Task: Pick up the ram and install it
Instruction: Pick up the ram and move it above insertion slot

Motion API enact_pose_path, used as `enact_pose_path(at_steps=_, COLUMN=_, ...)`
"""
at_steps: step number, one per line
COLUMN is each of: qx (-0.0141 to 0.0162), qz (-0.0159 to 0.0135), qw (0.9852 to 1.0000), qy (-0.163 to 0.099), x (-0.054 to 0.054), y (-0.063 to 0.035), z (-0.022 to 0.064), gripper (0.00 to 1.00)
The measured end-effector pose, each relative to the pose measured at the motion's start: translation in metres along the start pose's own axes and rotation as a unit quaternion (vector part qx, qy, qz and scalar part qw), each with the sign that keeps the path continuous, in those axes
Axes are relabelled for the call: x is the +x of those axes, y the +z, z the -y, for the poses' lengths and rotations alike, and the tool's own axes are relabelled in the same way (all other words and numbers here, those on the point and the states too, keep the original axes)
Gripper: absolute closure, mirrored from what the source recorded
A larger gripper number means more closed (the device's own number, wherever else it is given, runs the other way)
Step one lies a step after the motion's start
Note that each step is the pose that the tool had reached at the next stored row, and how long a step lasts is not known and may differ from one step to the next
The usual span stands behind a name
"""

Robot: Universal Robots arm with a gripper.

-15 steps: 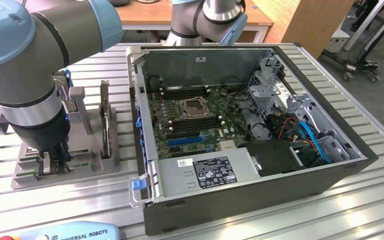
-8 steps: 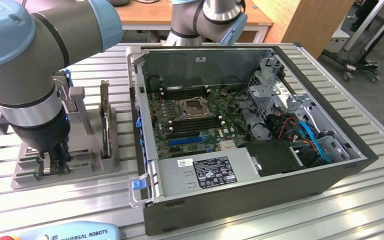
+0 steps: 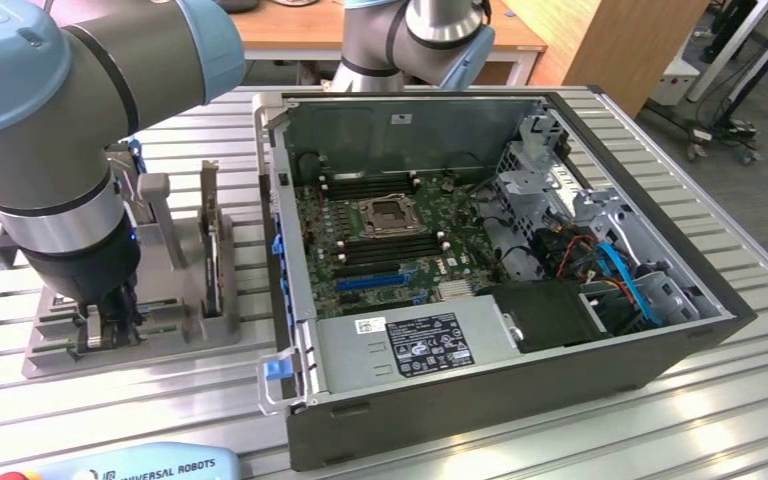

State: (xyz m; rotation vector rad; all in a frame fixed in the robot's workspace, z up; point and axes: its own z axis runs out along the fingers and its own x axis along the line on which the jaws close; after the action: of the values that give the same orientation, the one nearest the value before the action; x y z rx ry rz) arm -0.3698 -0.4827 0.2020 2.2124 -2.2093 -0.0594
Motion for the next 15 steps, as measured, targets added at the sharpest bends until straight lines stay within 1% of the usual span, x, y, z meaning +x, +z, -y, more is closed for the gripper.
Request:
enact_pose_path(at_steps=1, qx=0.0, qz=0.0, qw=1.0, qy=0.0, x=0.0, y=0.0, z=0.0, gripper=0.66)
enact_pose_path(at_steps=2, qx=0.0, qz=0.0, qw=1.0, qy=0.0, x=0.0, y=0.0, z=0.0, gripper=0.73)
enact_pose_path(at_steps=15, qx=0.0, qz=0.0, qw=1.0, qy=0.0, x=0.0011, y=0.0, z=0.0004, gripper=0.73)
